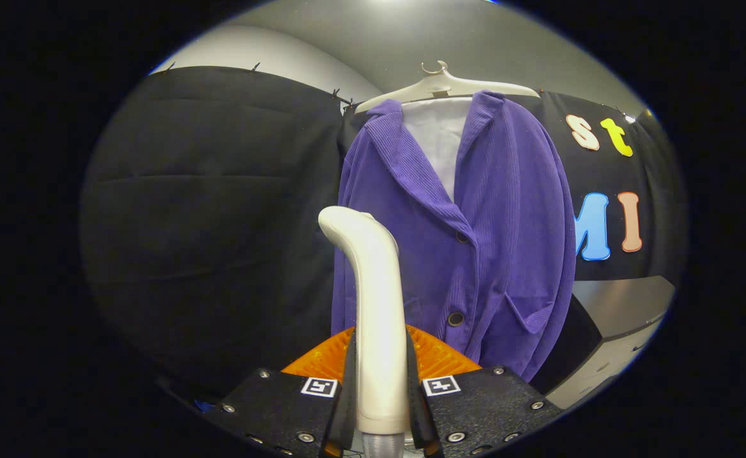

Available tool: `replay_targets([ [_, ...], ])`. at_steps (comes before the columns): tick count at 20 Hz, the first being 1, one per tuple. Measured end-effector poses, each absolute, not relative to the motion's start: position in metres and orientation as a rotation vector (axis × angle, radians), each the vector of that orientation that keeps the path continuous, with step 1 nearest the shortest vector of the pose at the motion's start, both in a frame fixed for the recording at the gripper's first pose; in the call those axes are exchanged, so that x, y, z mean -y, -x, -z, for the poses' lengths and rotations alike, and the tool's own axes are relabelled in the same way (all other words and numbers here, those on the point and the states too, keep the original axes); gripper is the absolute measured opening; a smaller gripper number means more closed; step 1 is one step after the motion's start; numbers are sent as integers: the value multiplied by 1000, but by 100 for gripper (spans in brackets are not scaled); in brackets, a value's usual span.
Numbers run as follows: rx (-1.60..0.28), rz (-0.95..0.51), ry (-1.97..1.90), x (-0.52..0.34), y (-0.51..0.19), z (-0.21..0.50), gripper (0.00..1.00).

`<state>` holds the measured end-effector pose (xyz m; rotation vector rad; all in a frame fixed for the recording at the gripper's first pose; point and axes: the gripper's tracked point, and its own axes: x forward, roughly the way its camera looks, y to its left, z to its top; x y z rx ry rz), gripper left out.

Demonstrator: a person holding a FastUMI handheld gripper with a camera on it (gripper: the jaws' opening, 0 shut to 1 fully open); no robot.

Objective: Iron the clothes twice with a garment steamer, once on the left side and once on the right side.

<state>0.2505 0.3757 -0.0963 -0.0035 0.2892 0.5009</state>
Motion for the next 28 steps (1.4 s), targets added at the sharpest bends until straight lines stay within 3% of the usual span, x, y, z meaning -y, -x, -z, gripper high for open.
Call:
replay_targets([
  [28, -616, -451, 79, -314, -179, 290, 34],
])
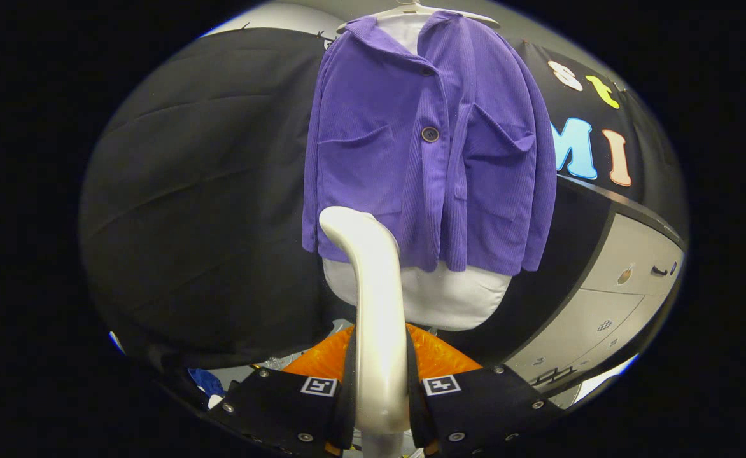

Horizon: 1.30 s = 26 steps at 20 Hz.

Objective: Iron the clothes twice with a garment steamer, once on the left side and once on the right side.

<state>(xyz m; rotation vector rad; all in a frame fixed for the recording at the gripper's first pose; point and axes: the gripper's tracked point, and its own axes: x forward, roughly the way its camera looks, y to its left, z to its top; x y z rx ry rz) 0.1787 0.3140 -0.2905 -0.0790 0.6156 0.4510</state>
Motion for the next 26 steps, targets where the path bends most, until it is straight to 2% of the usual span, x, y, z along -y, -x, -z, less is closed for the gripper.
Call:
replay_targets([
  [5, -584, -453, 64, -298, -163, 271, 35],
  [10, -472, -450, 19, -268, -153, 204, 34],
  [17, -234, -335, -70, -192, -145, 84, 34],
  [26, -59, -182, -66, -83, -111, 11, 34],
])
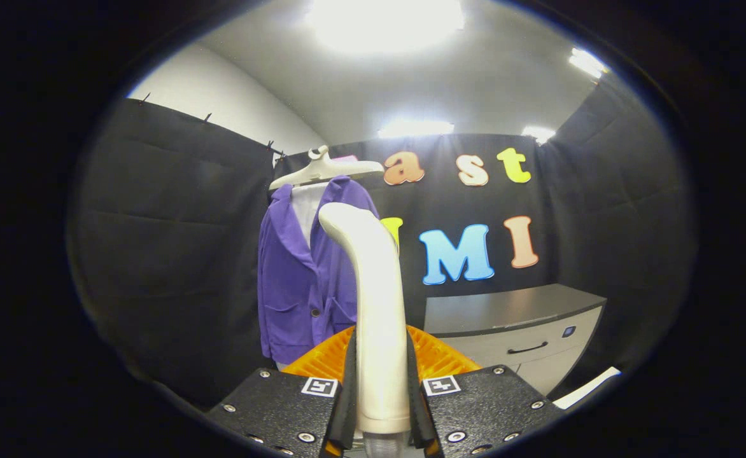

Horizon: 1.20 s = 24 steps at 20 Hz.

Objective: Iron the clothes twice with a garment steamer, once on the left side and once on the right side.

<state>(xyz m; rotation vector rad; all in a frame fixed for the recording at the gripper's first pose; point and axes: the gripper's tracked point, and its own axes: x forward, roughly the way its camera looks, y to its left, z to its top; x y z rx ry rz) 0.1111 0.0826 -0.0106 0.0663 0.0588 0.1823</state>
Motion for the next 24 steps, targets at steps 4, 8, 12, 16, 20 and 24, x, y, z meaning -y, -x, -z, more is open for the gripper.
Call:
replay_targets([
  [4, -8, -96, -70, -39, -91, -1, 34],
  [8, 8, -16, -54, -6, -76, -2, 34],
  [12, 11, 22, -59, 12, -69, 0, 34],
  [16, -5, 23, -83, 13, -66, 8, 34],
  [20, -15, 23, -95, 13, -67, 14, 34],
  [24, -27, 30, -103, 18, -67, 15, 34],
])
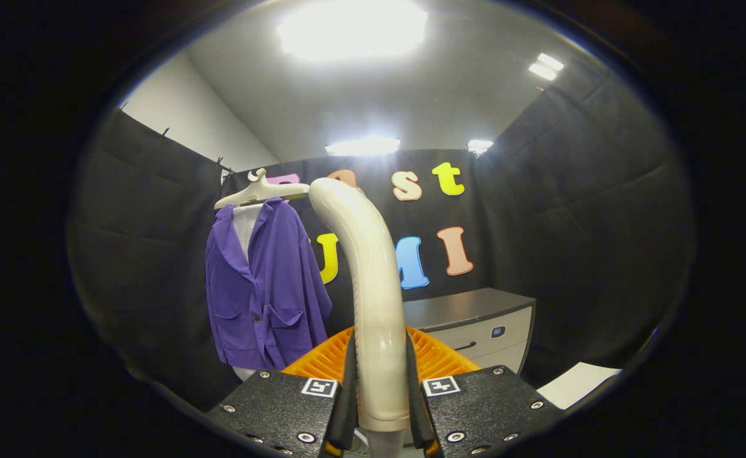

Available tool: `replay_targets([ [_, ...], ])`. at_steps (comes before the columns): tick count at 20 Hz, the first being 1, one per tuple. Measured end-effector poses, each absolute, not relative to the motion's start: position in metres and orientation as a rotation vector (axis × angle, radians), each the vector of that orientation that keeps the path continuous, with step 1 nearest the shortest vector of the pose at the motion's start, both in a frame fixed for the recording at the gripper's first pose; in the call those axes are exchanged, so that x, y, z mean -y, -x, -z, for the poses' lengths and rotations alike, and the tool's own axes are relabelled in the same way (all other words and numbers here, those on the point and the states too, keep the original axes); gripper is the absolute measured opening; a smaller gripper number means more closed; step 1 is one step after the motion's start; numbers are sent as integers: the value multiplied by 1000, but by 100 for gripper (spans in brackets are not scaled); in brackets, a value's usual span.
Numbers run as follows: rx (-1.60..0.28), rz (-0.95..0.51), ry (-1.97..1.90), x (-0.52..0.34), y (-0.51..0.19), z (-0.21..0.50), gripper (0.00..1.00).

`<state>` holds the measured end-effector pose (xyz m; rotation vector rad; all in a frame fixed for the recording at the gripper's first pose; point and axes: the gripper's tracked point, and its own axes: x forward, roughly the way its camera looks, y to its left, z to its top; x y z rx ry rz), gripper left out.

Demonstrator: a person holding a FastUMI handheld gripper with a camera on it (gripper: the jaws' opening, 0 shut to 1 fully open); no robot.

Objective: Iron the clothes twice with a garment steamer, once on the left side and once on the right side.

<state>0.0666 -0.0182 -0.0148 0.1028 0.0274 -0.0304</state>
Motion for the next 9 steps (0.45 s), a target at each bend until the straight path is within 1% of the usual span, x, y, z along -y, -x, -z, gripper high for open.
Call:
replay_targets([
  [9, -41, 14, -104, 16, -73, 18, 34],
])
